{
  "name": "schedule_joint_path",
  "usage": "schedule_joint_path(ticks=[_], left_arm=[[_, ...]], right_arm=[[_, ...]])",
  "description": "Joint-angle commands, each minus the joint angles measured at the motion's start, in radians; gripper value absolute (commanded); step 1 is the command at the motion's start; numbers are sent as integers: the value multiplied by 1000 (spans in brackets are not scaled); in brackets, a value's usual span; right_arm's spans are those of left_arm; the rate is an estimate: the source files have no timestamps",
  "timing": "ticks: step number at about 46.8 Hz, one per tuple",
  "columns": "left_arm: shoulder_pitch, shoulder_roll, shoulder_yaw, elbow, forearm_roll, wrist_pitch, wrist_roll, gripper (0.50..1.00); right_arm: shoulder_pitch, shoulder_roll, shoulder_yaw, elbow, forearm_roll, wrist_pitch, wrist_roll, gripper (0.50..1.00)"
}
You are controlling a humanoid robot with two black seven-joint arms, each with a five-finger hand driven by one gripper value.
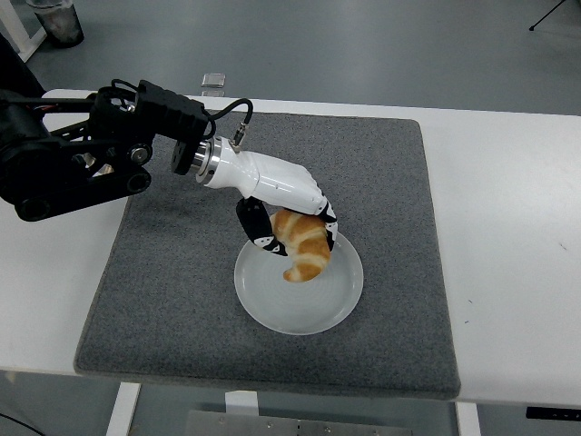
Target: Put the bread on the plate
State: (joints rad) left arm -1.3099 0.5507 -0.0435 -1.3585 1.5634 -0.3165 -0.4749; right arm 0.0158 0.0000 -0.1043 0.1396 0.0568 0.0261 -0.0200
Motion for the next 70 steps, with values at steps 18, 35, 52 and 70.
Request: schedule_joint_path(ticks=[18,35,52,70], left_arm=[[93,-71,4,61,149,34,6,500],[106,-78,7,75,153,46,6,500],[106,-95,7,91,152,86,4,500],[110,-95,5,91,145,86,6,771]], right_arm=[[0,0,0,0,0,0,0,954],[0,0,0,0,0,0,0,952],[0,0,0,0,0,0,0,952],[1,0,0,0,0,0,0,952]])
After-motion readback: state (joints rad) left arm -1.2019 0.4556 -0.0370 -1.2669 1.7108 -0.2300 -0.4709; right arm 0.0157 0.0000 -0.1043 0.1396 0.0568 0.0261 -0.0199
